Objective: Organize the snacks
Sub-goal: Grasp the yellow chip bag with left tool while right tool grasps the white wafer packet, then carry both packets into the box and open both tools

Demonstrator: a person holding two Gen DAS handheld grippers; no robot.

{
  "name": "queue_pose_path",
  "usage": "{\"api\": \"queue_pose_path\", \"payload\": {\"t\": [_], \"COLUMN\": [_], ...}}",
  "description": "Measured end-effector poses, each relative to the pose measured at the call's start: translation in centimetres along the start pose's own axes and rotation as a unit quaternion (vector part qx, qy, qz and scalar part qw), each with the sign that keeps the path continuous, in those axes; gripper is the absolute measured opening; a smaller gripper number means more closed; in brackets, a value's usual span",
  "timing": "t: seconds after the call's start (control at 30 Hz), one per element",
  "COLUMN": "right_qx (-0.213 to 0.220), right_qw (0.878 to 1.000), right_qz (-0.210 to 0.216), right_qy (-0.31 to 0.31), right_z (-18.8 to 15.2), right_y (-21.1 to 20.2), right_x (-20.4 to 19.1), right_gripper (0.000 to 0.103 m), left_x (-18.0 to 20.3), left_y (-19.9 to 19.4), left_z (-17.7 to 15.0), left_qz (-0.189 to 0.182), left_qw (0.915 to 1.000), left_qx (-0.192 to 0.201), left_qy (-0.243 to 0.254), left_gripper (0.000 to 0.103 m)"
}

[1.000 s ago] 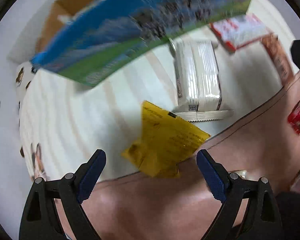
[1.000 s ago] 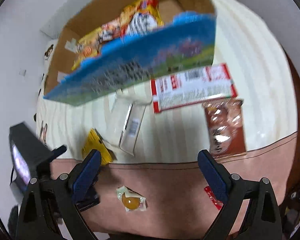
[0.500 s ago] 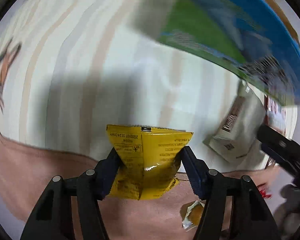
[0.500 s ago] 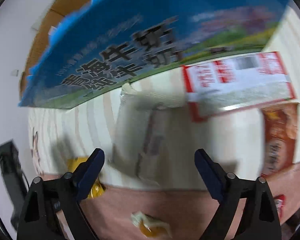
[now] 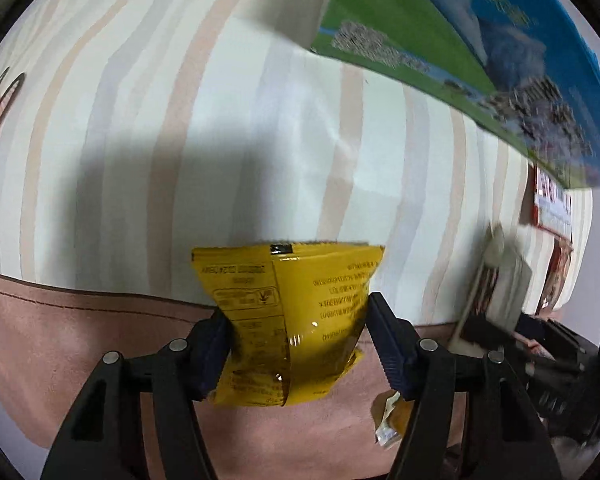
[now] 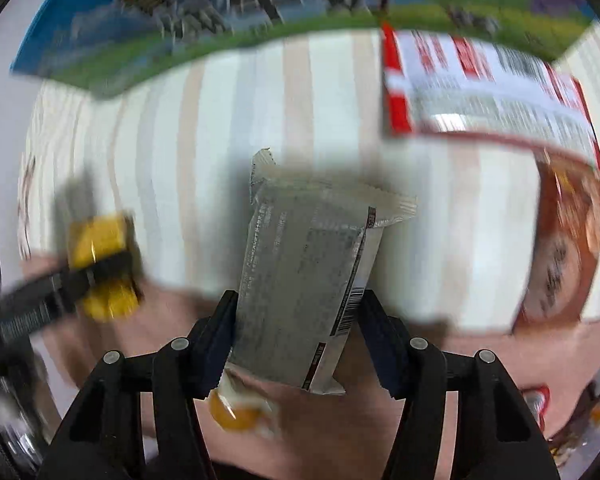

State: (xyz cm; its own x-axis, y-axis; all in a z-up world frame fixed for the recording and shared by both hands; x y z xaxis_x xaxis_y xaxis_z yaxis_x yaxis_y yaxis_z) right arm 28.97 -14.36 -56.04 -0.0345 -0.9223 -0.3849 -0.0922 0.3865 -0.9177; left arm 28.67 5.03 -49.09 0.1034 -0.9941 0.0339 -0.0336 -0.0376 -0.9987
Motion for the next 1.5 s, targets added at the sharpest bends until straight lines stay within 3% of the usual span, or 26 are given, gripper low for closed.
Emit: {"api": "queue_pose_path", "payload": {"t": [0.27,0.47,0.6,0.77,0.93,1.07,1.2,1.37,1.4,1.5], "right_qx": [0.018,-0.015,-0.019,-0.018,-0.001,0.022,0.067,0.136,0.153,0.187], "right_qw": [1.0,0.999,0.999,0.999,1.0,0.999,0.996,0.986,0.983,0.977], "right_qz": [0.006,-0.019,-0.02,-0.03,-0.015,0.014,0.051,0.083,0.088,0.066], "right_qy": [0.025,-0.028,-0.025,-0.02,-0.014,-0.019,-0.035,-0.056,-0.059,-0.074], "right_z": [-1.1,-3.3,-4.1,-3.3,-4.3,-4.1,-2.5,2.3,3.8,8.1], "right_y": [0.6,0.6,1.0,2.2,1.2,-2.3,-7.9,-16.8,-18.7,-21.9], "right_x": [1.1,0.7,1.3,1.2,0.7,0.0,-2.1,-4.2,-4.6,-5.5], "right_gripper": [0.064,0.061,0.062,0.065,0.059,0.059,0.059,0.059,0.059,0.059], "left_x": [2.4,3.9,4.8,5.8,5.5,6.6,8.9,12.2,11.2,9.9], "left_y": [0.4,0.8,2.7,3.3,1.5,-1.8,-8.1,-18.3,-19.7,-23.5], "left_z": [-1.4,-5.9,-8.2,-8.3,-8.9,-9.0,-7.3,-1.9,-0.5,3.6], "left_qz": [0.024,0.056,0.066,0.077,0.066,0.039,-0.008,-0.055,-0.058,-0.034], "left_qw": [0.9995,0.998,0.9973,0.9965,0.9973,0.9984,0.9972,0.9879,0.9858,0.9818], "left_qx": [0.02,0.009,-0.005,0.0,0.008,0.025,0.068,0.14,0.152,0.18], "left_qy": [0.004,0.028,0.032,0.032,0.031,0.033,0.03,0.038,0.04,0.051], "left_gripper": [0.057,0.057,0.057,0.057,0.048,0.048,0.048,0.048,0.048,0.048]}}
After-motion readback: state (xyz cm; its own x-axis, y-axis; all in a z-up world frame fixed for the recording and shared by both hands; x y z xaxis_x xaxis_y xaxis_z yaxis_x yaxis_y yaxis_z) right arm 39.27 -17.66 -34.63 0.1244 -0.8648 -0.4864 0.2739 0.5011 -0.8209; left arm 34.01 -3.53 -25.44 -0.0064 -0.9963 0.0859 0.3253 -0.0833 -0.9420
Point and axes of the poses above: each gripper's, at about its wrist camera, not at the fingertips, and y roughly the way its jaws point, x to its right, z to its top, the point moved 9 cm from there along y, roughly the way its jaws point, and after that the axes turned 12 degrees about z, right-handed, at the moved point
